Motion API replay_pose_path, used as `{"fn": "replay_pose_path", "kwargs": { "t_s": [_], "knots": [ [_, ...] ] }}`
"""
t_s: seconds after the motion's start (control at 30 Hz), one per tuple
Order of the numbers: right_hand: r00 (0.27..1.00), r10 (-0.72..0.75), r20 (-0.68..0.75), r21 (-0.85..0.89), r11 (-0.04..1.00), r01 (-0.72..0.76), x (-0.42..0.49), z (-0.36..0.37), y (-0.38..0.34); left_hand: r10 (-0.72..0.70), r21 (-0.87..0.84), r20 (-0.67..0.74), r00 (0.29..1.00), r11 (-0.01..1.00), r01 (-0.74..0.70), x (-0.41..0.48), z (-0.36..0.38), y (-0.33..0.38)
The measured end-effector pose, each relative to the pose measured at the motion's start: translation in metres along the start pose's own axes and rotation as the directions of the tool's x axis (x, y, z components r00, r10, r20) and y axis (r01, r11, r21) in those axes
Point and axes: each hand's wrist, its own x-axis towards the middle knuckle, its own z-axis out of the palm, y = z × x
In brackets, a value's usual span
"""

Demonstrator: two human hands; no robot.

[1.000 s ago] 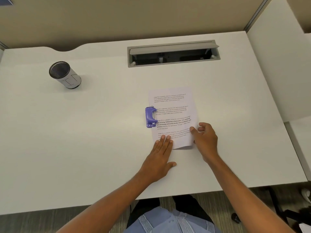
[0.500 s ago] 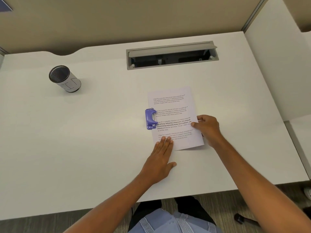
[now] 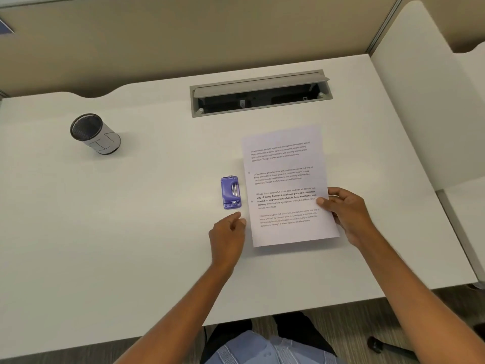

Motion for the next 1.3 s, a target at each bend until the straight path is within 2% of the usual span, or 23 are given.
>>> {"fn": "replay_pose_path", "kwargs": {
  "t_s": [0.17,0.43,0.63,0.9,1.3],
  "knots": [
    [1.0,-0.025,-0.008,0.063,0.998,0.025,-0.007,-0.011,-0.002,-0.051,-0.286,0.113,0.992,0.955,0.081,0.004,0.0,0.019],
    [0.996,-0.083,-0.026,0.103,0.991,0.085,-0.016,-0.009,-0.012,0.035,-0.402,0.166,0.985,0.915,0.035,0.005,-0.005,0.037],
    [0.993,-0.1,-0.056,0.099,0.99,0.105,-0.015,-0.01,-0.016,0.08,-0.411,0.169,0.982,0.911,-0.003,0.016,-0.004,0.038],
    [0.991,-0.106,-0.082,0.08,0.99,0.112,0.0,-0.024,-0.031,0.019,-0.39,0.2,0.98,0.919,0.062,0.032,0.022,0.05],
    [0.956,-0.109,-0.273,-0.076,0.993,0.091,0.074,-0.102,-0.074,-0.009,-0.355,0.304,0.953,0.927,0.121,0.058,0.13,0.122]
  ]
}}
